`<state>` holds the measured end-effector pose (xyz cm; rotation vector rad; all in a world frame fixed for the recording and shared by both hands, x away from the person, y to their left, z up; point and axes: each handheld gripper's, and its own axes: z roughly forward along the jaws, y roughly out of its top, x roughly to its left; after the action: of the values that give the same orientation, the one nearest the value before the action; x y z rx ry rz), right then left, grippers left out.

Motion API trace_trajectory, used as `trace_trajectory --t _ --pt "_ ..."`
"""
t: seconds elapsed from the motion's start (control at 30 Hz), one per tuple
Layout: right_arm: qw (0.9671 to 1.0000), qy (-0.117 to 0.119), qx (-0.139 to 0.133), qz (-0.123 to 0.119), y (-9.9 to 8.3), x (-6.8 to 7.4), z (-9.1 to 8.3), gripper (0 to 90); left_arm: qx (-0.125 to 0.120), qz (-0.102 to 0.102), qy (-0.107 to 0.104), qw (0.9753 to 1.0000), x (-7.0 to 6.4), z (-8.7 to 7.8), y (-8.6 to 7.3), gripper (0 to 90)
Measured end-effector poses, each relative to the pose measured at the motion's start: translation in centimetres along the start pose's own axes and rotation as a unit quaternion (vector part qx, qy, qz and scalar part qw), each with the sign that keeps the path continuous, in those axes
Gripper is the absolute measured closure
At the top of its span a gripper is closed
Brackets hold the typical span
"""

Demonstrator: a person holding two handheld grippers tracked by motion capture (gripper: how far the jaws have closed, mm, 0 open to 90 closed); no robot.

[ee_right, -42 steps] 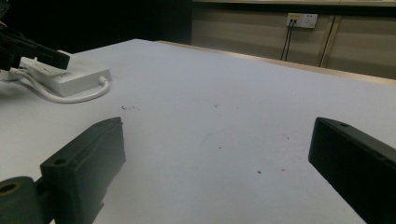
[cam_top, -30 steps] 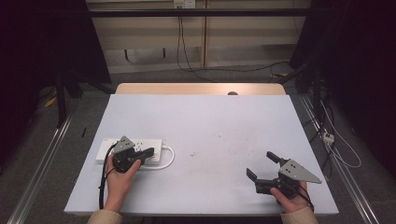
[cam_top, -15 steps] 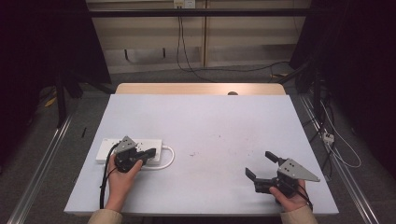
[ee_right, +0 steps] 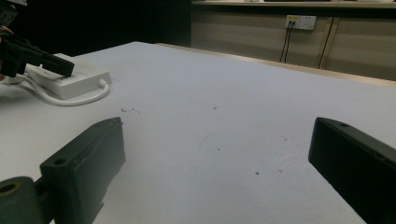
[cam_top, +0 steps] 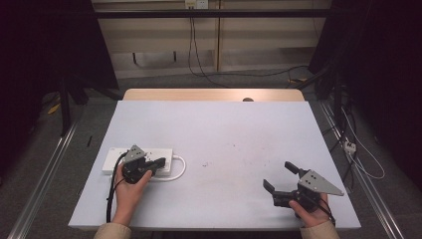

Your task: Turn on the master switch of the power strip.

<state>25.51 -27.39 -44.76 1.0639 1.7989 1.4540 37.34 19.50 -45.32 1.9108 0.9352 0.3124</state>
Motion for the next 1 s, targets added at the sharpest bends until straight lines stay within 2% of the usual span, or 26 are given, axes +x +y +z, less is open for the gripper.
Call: trace_trajectory --t 1.0 --pt "1.0 -0.001 -0.001 0.0 0.02 0.02 -0.08 3.4 0.002 0.007 -0.001 1.0 0.03 0.09 0.0 90.0"
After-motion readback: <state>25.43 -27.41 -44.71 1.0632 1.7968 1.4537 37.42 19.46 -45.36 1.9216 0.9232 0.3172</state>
